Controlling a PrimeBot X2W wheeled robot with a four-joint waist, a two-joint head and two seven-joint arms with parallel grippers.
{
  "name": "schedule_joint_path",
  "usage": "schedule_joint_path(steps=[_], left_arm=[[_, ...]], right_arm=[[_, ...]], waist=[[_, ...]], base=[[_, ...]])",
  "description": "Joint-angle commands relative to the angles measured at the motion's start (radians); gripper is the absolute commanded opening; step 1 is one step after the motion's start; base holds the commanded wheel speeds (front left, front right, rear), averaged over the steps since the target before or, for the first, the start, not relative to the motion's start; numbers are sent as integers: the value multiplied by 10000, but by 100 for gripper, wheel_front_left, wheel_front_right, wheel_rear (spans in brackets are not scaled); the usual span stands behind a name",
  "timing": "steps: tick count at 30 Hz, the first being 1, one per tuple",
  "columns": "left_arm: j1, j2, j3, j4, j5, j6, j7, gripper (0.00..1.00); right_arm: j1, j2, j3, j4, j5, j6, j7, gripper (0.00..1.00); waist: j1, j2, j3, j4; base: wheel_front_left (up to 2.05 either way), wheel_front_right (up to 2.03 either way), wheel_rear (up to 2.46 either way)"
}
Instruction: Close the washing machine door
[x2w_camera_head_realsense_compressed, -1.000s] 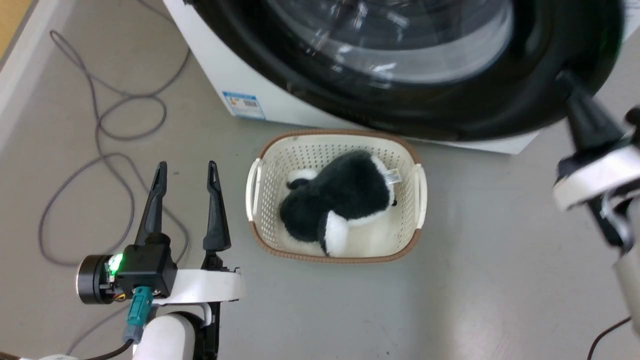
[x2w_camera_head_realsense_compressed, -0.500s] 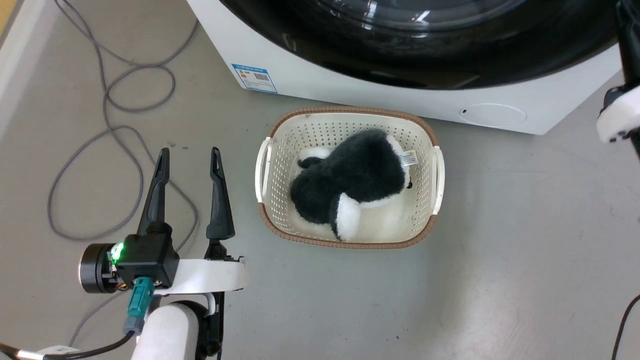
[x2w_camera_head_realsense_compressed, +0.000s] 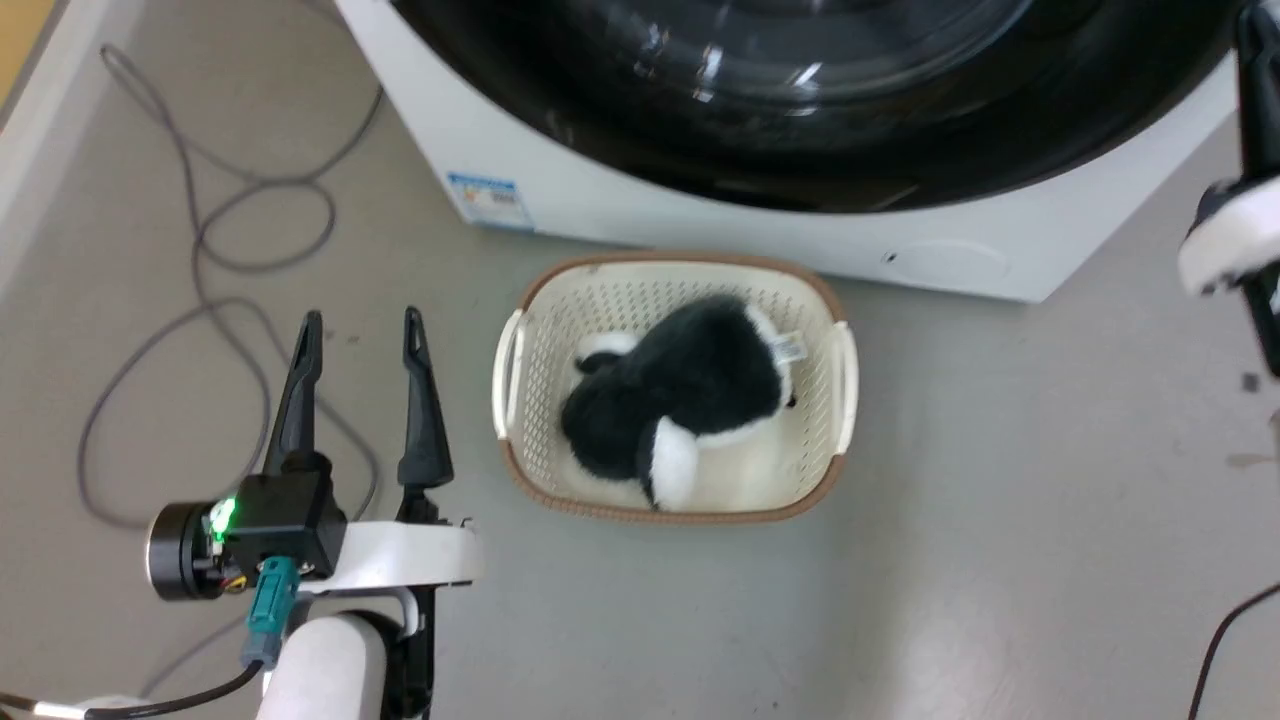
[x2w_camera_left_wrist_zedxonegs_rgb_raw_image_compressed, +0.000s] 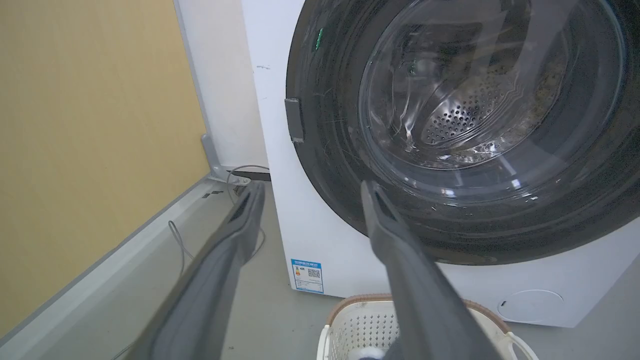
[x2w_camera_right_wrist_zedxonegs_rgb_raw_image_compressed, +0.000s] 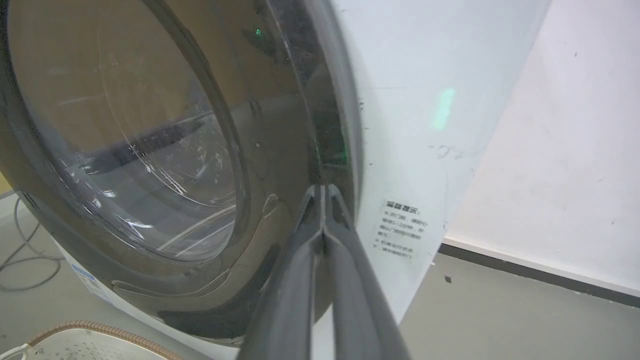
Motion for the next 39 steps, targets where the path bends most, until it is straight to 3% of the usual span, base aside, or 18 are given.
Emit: schedule_joint_path(steps=[1, 9, 16, 17, 18, 19, 20, 28, 39], left_arm=[[157, -12, 86, 80, 74, 8, -43, 100], [620, 78, 496, 406, 320, -111, -44, 100], [1088, 143, 594, 534, 459, -109, -44, 100], [1163, 145, 593, 544, 471, -107, -44, 100], [1237, 150, 596, 541, 477, -107, -44, 100], [1326, 155, 605, 532, 479, -105, -44, 100], [1417, 168, 606, 523, 490, -109, -44, 100], [2050, 183, 504, 655, 496, -131, -44, 100], [2414, 171, 385, 1023, 460, -203, -44, 100]], right_arm=[[478, 125, -139, -385, -36, -13, -46, 0], [3035, 1009, -858, -3249, -484, -13, -46, 0], [4804, 1867, -832, -4344, -495, -13, -46, 0], [5018, 1954, -802, -4374, -447, -13, -46, 15], [5227, 2043, -802, -4395, -386, -13, -46, 38], [5437, 2150, -810, -4407, -280, -13, -46, 95], [5647, 2250, -810, -4428, -156, -13, -46, 100], [7187, 2670, -786, -4755, 116, -13, -46, 100], [8572, 2721, -593, -5128, 745, -13, -46, 100]], waist=[[-1, 0, -386, -290], [-1, 0, -1560, -1150], [-1, 0, -2362, -1616], [-1, 0, -2475, -1658], [-1, 0, -2585, -1704], [-1, 0, -2698, -1748], [-1, 0, -2798, -1787], [-1, 0, -3378, -1890], [-1, 0, -3704, -1818]], base=[[0, 0, 0], [0, 0, 0], [0, 0, 0], [0, 0, 0], [0, 0, 0], [0, 0, 0], [0, 0, 0], [0, 0, 0], [0, 0, 0]])
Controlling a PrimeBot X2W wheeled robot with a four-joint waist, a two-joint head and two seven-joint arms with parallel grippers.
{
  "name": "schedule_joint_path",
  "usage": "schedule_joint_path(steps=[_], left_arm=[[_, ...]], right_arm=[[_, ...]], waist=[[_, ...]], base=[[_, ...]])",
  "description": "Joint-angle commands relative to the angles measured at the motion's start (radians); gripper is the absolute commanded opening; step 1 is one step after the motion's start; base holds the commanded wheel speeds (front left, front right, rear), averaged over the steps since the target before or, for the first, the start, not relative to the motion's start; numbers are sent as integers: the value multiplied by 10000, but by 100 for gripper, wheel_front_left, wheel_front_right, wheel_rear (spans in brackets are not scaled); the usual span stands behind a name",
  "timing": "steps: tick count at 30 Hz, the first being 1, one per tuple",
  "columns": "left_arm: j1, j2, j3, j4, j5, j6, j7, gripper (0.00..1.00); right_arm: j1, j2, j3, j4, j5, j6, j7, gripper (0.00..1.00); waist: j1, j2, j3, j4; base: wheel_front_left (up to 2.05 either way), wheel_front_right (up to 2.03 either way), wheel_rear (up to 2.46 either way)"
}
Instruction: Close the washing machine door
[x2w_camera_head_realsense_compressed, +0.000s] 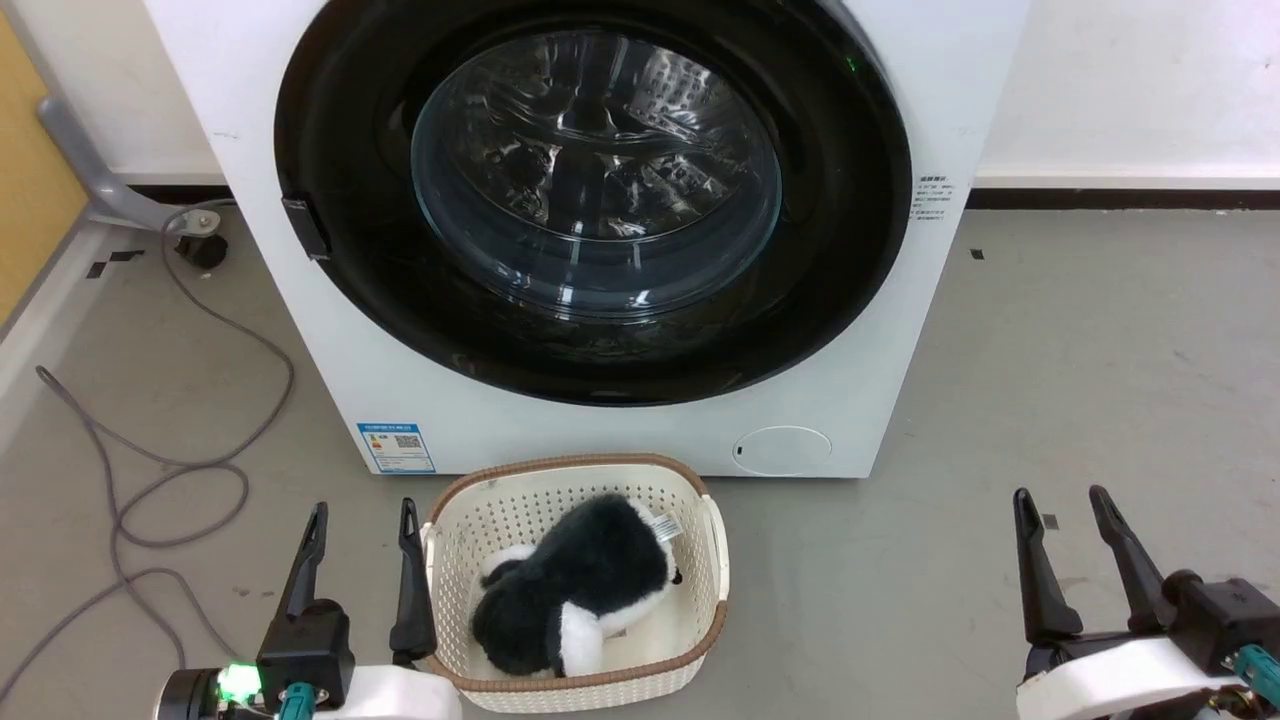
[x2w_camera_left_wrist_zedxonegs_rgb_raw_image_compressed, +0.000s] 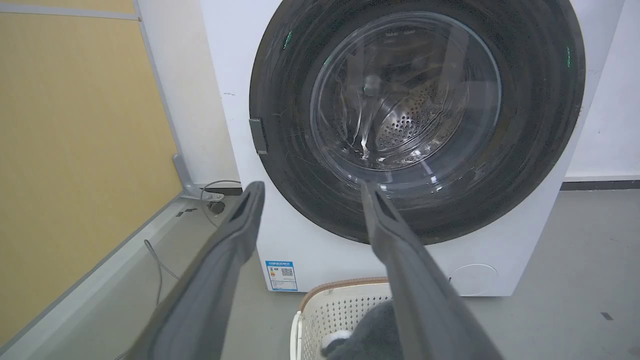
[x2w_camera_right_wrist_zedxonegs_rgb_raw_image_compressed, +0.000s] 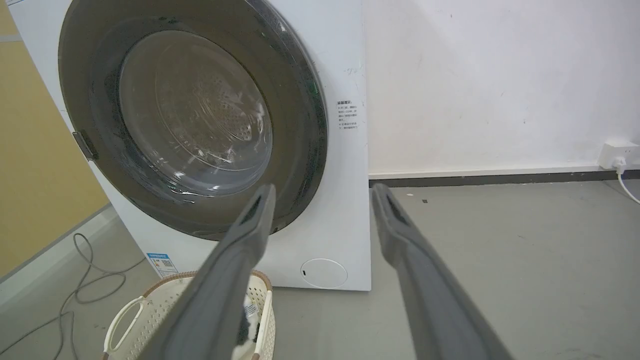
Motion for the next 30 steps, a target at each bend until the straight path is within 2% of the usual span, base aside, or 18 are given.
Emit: schedule_joint_path(steps=[1, 2, 30], left_arm=[[123, 19, -33, 53, 13, -71, -45, 100], [2, 2, -11, 36, -2, -48, 13, 0], [-57, -36, 111, -119, 38, -349, 551, 0]], right_arm=[[138, 47, 1, -71, 28, -9, -44, 100], [39, 0, -1, -8, 6, 0, 5, 0], [101, 9, 176, -398, -307, -2, 544, 0]], waist=[[1, 0, -23, 8], [1, 0, -23, 6], [1, 0, -28, 34]], base=[[0, 0, 0], [0, 0, 0], [0, 0, 0]])
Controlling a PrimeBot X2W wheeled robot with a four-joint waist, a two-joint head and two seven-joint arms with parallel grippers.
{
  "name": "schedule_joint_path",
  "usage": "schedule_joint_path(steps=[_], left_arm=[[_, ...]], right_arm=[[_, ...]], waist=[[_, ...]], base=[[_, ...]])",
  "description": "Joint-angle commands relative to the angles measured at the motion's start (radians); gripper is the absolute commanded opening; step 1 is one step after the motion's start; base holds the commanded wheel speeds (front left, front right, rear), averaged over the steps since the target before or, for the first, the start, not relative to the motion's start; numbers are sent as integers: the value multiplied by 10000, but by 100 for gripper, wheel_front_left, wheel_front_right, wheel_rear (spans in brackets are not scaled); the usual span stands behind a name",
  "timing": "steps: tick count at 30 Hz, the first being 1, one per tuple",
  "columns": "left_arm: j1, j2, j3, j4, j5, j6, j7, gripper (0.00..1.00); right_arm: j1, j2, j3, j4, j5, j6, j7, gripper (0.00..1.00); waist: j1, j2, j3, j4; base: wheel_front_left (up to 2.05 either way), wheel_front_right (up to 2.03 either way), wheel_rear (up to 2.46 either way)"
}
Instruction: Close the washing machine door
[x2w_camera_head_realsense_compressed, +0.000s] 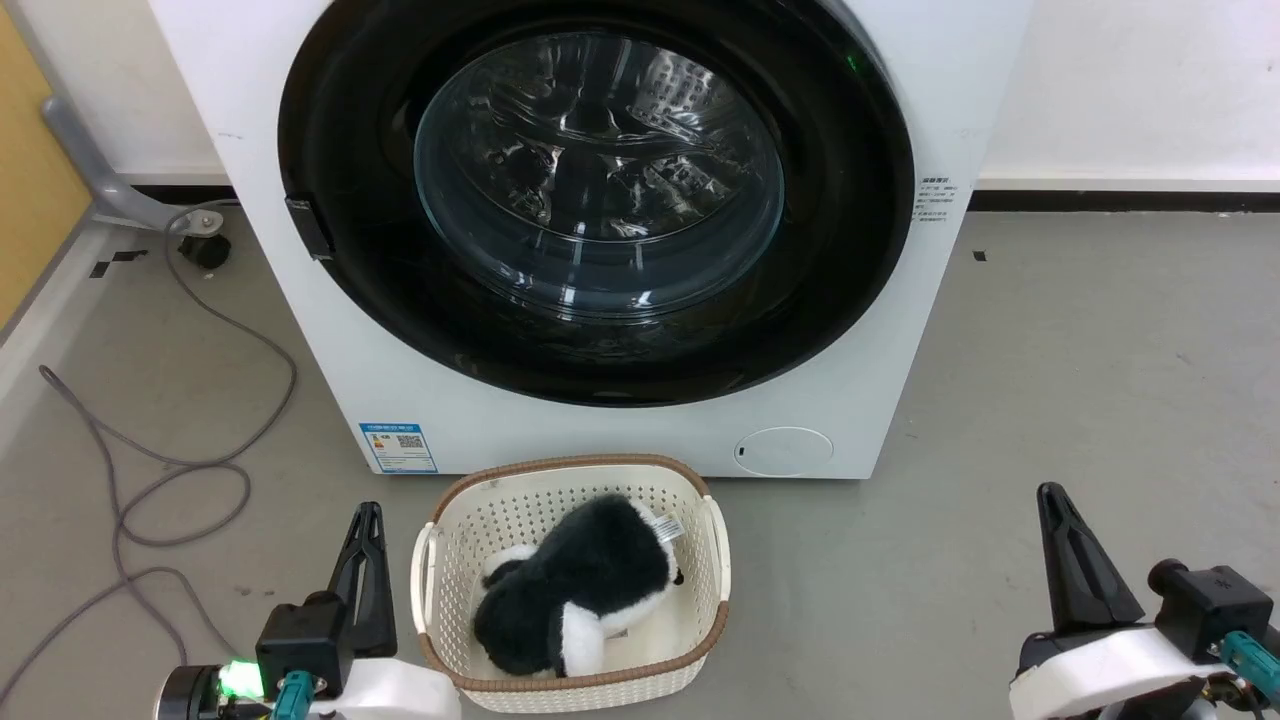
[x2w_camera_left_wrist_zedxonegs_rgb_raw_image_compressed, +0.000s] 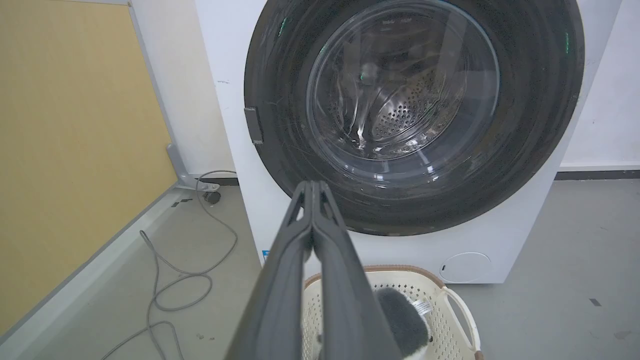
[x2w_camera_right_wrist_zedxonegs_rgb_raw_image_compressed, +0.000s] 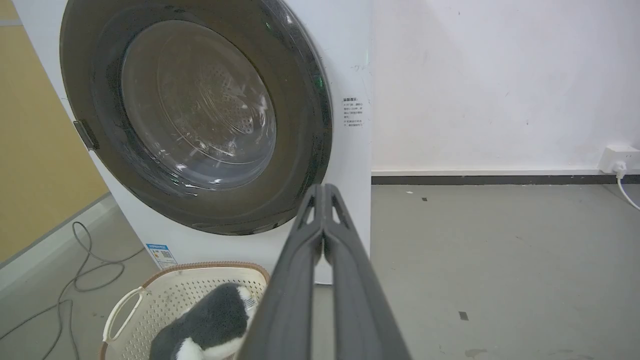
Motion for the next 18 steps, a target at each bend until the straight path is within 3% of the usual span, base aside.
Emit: schedule_joint_path(steps=[1, 18], left_arm=[[-56, -17, 42, -75, 43, -71, 86, 0], [-93, -40, 119, -174, 70, -267, 434, 0]], right_arm=[[67, 11, 43, -106, -131, -2, 102, 0], [109, 18, 161, -361, -335, -3, 451, 0]], waist=[[0, 0, 0, 2], [0, 0, -1, 20]], base=[[0, 0, 0], [0, 0, 0]])
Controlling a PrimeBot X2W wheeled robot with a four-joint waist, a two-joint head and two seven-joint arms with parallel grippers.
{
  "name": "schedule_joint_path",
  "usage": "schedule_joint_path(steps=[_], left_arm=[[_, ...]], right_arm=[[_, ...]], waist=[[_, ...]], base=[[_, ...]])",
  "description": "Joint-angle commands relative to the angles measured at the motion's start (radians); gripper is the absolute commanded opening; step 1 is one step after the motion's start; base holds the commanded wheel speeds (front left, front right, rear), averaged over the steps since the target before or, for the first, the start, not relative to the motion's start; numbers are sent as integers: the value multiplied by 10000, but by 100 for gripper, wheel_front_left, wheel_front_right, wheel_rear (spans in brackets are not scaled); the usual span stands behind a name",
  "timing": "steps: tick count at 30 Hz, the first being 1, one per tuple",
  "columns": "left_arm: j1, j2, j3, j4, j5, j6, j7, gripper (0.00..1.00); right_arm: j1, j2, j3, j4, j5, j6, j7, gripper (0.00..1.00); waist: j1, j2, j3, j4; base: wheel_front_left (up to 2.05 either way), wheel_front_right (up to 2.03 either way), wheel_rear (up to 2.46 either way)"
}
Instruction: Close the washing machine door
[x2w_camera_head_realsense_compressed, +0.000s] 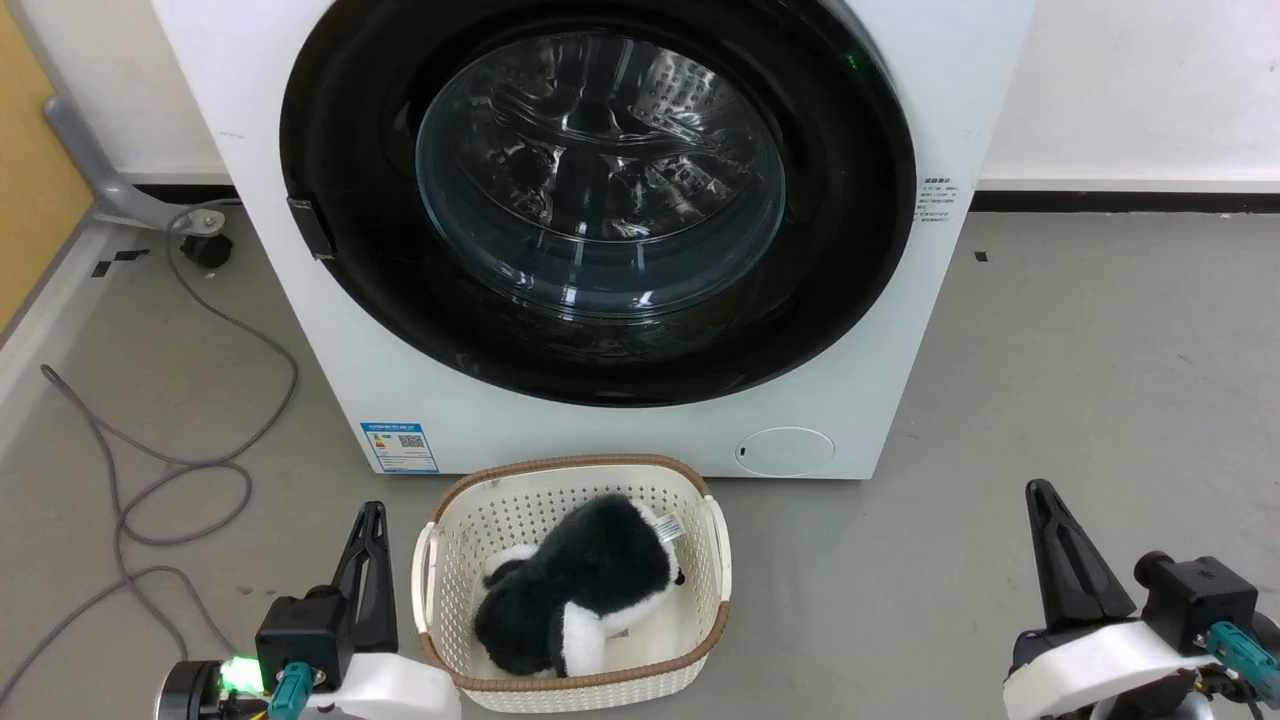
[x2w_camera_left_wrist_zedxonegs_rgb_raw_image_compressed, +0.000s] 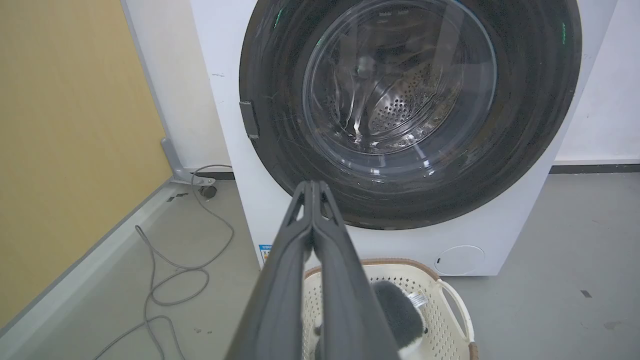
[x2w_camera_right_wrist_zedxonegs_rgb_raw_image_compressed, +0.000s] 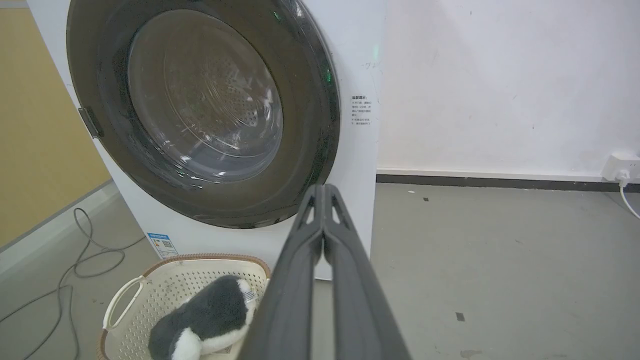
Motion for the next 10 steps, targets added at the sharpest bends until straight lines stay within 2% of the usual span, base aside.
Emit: schedule_joint_path(steps=[1, 10], left_arm=[[-84, -9, 44, -56, 68, -46, 42, 0], [-104, -22, 85, -108, 82, -150, 226, 0]], right_arm=[[107, 16, 35, -104, -24, -3, 48, 0], [129, 20, 97, -239, -132, -4, 233, 0]], waist=[[0, 0, 0, 2], [0, 0, -1, 11]], base=[[0, 0, 0], [0, 0, 0]])
